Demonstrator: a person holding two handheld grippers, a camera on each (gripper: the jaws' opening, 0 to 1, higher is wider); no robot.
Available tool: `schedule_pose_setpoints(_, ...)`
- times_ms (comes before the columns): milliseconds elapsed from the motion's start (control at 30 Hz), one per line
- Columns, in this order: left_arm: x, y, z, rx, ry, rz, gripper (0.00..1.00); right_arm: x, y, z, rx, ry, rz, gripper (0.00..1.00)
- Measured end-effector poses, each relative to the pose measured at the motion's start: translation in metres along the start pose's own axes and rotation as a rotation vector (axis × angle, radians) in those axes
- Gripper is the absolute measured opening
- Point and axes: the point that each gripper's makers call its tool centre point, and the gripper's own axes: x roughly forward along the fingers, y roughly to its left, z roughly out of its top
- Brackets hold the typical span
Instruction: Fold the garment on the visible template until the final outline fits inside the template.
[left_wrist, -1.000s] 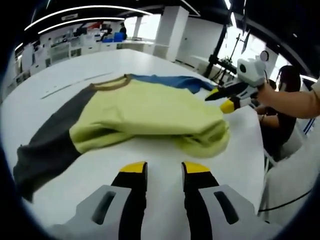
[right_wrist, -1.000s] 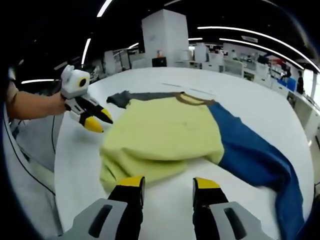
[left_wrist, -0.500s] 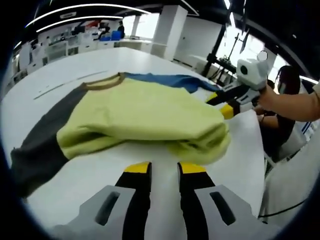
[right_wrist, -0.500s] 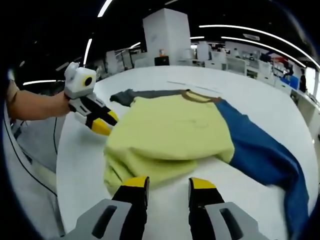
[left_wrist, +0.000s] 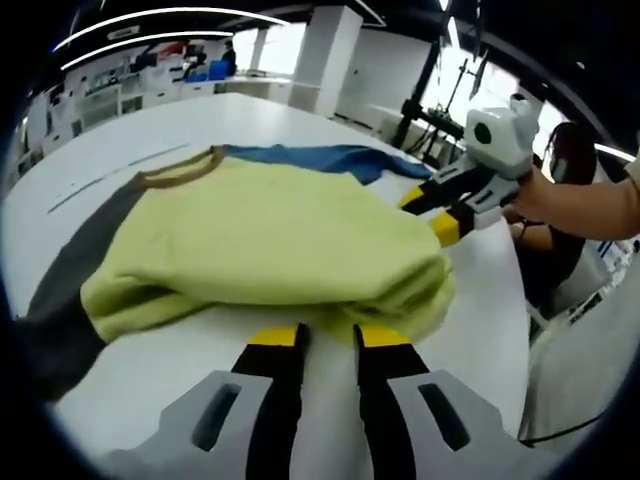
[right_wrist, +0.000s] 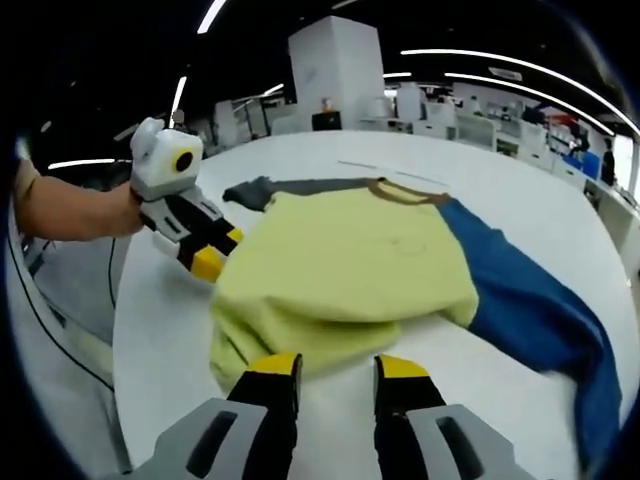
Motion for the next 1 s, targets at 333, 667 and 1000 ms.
schedule_pose_setpoints(333, 0.005, -0.005, 0.001, 0.019, 0.007, -0.005, 0.12, 0.002, 0.006, -0.003, -0.02, 0.01, 0.017, 0.22)
schedule_pose_setpoints(667, 0.011, -0.007, 0.001, 0.085, 0.034, 0.023, 0.06, 0.007, 0.015, -0.004, -0.074, 0.034, 0.044, 0.18)
schedule_pose_setpoints(1000, 0.015, -0.008, 0.001, 0.154, 0.07, 0.052, 0.0, 0.013, 0.021, -0.006, -0.131, 0.068, 0.064, 0.13)
